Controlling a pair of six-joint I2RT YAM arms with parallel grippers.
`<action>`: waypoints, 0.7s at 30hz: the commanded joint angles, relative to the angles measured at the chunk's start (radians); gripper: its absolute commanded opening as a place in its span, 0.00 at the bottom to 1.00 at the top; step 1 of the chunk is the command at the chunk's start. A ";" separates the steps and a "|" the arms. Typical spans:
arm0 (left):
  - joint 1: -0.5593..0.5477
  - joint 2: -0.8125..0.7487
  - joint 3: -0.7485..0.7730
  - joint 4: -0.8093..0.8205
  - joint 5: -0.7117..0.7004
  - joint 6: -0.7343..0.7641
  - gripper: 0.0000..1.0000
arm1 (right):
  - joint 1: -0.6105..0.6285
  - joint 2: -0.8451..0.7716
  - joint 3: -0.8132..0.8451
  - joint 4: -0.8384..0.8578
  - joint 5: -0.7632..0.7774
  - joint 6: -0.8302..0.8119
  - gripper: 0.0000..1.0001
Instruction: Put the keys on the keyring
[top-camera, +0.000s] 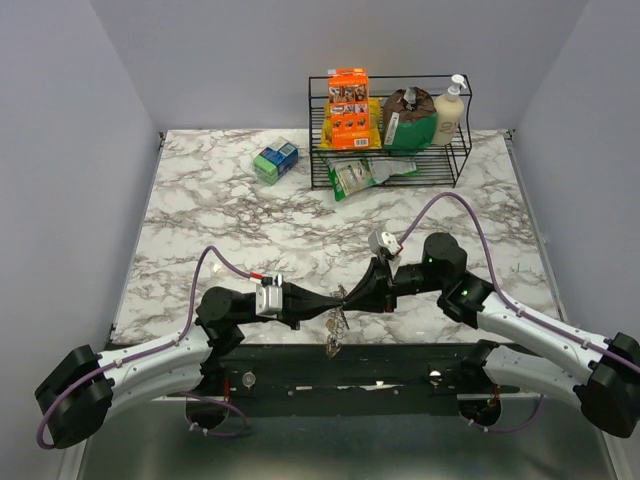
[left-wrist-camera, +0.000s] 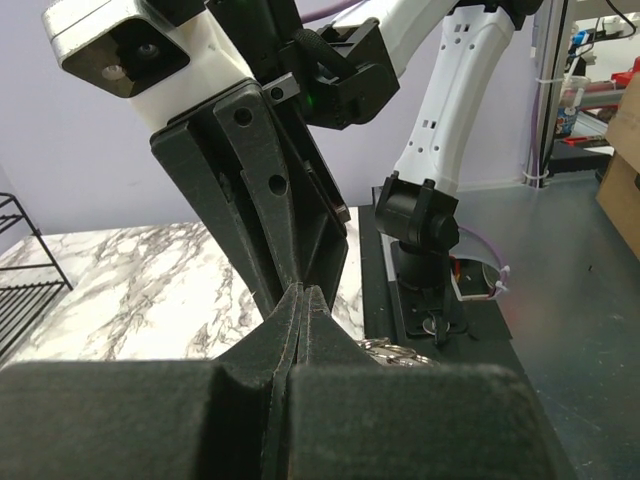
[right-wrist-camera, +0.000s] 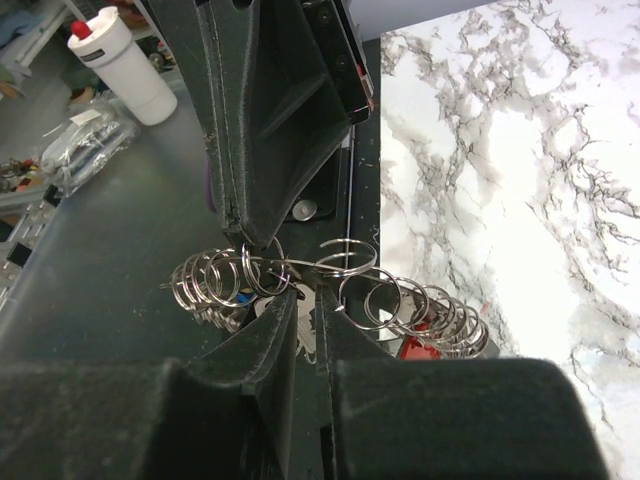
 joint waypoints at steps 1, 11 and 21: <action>-0.006 -0.015 0.046 0.108 0.019 -0.010 0.00 | -0.002 0.013 0.013 -0.020 0.018 -0.008 0.21; -0.006 -0.034 0.038 0.077 -0.002 0.010 0.00 | -0.002 -0.052 0.006 -0.066 0.067 -0.039 0.41; -0.006 -0.084 0.038 -0.010 -0.031 0.051 0.00 | -0.003 -0.171 -0.034 -0.083 0.191 -0.035 0.69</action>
